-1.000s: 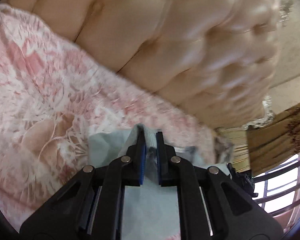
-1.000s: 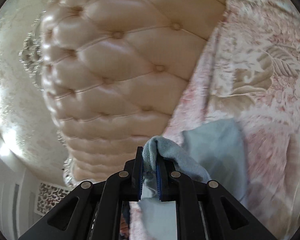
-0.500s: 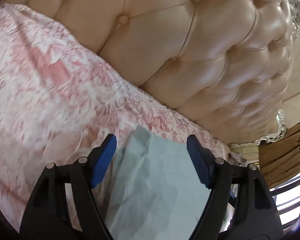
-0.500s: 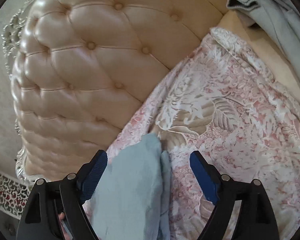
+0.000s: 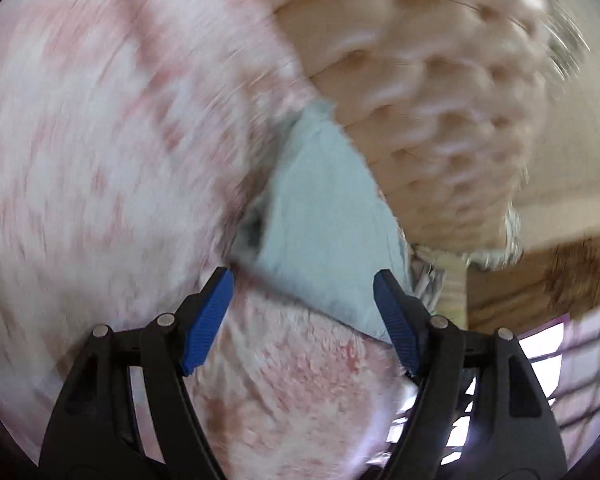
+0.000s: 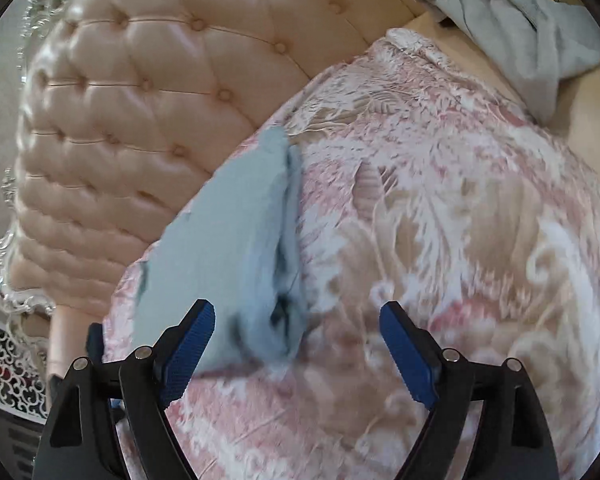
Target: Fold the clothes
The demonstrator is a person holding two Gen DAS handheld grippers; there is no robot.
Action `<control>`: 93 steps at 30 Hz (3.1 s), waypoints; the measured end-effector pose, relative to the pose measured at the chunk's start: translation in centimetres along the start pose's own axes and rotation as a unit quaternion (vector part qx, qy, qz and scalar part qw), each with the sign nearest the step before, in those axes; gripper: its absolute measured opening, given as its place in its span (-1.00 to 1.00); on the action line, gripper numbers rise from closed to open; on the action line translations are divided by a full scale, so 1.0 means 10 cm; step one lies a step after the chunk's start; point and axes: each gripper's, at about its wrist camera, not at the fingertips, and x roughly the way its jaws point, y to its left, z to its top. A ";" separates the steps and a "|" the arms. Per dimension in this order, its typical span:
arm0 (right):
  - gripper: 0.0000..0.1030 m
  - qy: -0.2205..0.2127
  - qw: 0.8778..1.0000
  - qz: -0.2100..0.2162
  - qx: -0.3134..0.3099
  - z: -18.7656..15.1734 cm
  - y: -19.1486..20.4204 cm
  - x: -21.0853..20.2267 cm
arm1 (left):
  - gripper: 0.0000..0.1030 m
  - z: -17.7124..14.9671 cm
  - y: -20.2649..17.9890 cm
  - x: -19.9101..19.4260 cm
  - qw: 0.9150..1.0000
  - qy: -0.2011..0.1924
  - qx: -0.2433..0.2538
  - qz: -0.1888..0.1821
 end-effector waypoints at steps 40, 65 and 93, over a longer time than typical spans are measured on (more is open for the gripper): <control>-0.90 -0.051 0.953 -0.113 -0.278 -0.16 0.22 -0.31 | 0.40 -0.12 -0.01 0.41 0.998 -0.007 -0.058 0.012; 0.06 -0.007 0.985 0.174 0.008 0.03 -0.35 -0.61 | -0.88 -0.09 -0.52 0.31 0.999 -0.029 0.012 0.040; 0.51 0.058 0.980 0.114 0.153 -0.12 0.24 0.27 | -0.88 0.13 -1.10 0.09 1.000 -0.016 -0.020 0.010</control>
